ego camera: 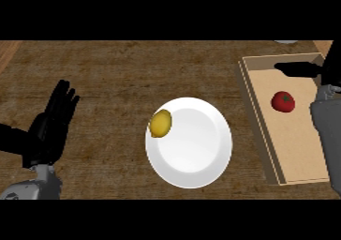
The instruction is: Pick the tomato from the plate and place it in the cardboard box
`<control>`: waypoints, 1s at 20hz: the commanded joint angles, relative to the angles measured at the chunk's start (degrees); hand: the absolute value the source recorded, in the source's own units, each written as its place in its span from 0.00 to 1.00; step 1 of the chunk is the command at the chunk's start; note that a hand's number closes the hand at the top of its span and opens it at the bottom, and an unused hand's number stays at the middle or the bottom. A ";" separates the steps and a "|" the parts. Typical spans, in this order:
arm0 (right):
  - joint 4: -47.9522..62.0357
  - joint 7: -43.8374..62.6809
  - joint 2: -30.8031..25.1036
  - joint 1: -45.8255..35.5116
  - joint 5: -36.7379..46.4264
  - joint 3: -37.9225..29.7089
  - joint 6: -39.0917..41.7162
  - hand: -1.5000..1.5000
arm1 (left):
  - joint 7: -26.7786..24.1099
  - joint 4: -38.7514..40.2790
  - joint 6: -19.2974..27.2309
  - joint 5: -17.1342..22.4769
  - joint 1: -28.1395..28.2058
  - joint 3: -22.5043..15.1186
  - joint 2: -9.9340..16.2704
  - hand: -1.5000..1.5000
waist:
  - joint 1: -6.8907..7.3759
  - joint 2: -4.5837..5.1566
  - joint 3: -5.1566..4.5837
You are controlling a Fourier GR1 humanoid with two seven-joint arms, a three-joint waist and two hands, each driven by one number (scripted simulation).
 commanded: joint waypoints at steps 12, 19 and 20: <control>-19.84 -12.77 1.76 14.31 -30.04 -18.04 -0.83 0.00 | -0.87 2.77 -0.03 0.18 -1.81 0.99 0.09 0.50 | -0.41 -0.06 -0.06; -24.89 -19.99 5.16 25.02 -34.95 -20.49 -1.91 0.00 | 2.72 -3.74 1.18 -1.26 0.99 -1.48 -0.85 0.50 | -0.08 -0.11 -0.05; -23.98 -17.72 1.80 23.58 -37.48 -22.51 0.53 0.00 | 3.18 -4.29 -1.19 1.70 0.98 2.02 1.97 0.50 | 0.01 -0.09 -0.06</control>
